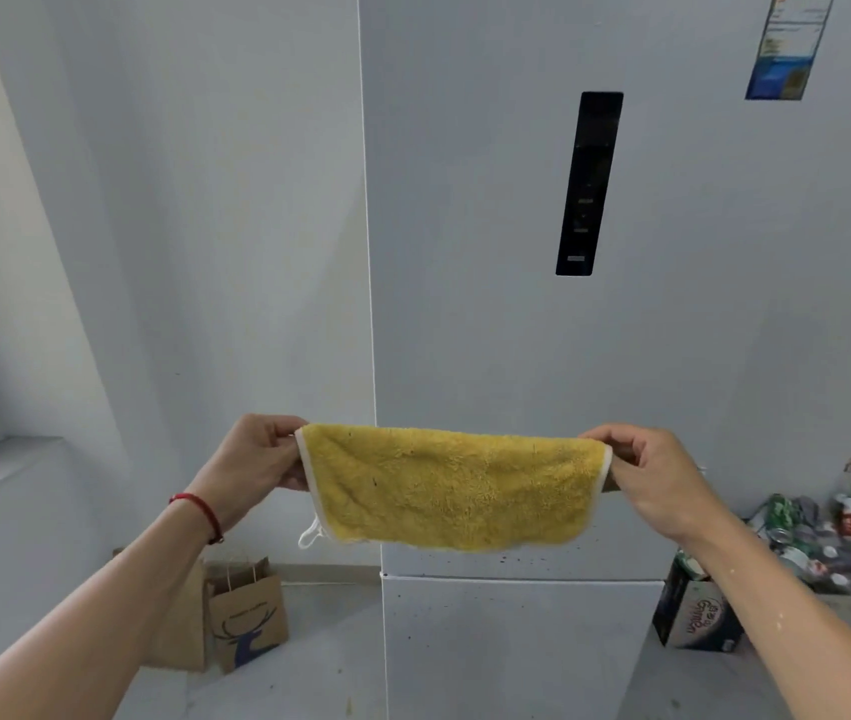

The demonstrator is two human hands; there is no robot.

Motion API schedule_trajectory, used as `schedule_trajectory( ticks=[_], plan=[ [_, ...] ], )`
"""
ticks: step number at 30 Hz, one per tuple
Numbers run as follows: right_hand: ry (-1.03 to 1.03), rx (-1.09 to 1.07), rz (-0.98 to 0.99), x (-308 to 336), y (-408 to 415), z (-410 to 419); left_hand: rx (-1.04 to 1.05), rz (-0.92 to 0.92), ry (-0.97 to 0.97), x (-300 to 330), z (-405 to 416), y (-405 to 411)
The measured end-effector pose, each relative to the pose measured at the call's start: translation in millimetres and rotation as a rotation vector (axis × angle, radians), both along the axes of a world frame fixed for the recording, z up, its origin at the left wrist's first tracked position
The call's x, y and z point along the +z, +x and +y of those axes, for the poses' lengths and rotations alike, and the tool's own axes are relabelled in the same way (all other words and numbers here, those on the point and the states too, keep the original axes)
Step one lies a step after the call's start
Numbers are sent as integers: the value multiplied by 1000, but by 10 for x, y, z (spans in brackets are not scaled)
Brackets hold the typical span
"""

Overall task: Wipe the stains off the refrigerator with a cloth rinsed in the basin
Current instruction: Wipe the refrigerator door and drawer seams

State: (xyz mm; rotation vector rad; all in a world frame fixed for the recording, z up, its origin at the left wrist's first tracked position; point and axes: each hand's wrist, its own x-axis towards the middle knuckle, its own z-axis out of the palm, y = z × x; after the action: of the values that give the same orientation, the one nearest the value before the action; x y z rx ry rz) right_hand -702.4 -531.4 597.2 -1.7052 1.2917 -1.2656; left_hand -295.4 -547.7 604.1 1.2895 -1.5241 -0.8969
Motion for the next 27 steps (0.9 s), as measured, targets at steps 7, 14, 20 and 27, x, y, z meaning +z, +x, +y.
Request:
schedule_trajectory(
  ticks=[7,14,20,27],
  plan=[
    [131,178,-136,199,-150,9,-186,137,202,26,-100,33],
    [338,263,-359,151,-134,56,-109,516,549,-210,-32,-118],
    [464,51,-109,-330,-24,88,-165,394,778,-561,188,-346],
    [580,-24,-69,-740,785,323,-271,64,667,-851,452,-1106]
  ],
)
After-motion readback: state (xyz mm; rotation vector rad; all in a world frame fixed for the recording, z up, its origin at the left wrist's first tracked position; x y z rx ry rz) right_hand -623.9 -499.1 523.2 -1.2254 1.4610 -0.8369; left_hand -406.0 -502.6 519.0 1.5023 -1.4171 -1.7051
